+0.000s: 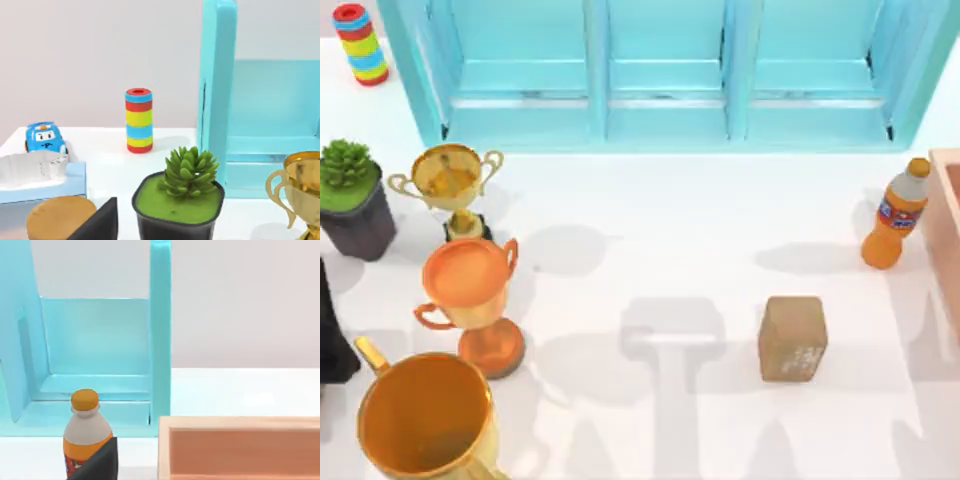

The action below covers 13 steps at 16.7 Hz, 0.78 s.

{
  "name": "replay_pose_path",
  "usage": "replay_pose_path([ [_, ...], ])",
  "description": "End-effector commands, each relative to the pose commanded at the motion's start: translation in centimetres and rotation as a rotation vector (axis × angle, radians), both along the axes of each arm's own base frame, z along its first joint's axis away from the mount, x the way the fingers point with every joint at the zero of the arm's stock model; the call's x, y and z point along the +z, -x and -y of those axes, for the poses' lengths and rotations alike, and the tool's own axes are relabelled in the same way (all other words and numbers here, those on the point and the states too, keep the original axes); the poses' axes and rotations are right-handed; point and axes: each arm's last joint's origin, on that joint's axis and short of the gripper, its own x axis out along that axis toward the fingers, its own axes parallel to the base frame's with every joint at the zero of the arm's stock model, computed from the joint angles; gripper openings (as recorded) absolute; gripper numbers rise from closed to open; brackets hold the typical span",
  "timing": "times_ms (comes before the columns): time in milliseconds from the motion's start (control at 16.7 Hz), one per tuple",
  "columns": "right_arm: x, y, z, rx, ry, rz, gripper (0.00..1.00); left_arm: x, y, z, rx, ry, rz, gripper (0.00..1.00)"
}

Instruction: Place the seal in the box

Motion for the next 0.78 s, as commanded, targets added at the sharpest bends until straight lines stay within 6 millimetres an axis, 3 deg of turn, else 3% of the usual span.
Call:
replay_pose_path([
  [300, 1.0, 0.0, -0.3, 0.027, -0.029, -0.062, 1.0, 0.0, 0.0, 0.0, 0.0, 0.0, 0.0, 1.0],
  [540, 4.9, -0.8, -1.3, 0.097, -0.113, -0.27, 1.0, 0.0, 0.0, 0.0, 0.0, 0.0, 0.0, 1.0],
  [780, 9.1, -4.2, -3.6, 0.154, -0.178, -0.608, 1.0, 0.0, 0.0, 0.0, 0.0, 0.0, 0.0, 1.0],
])
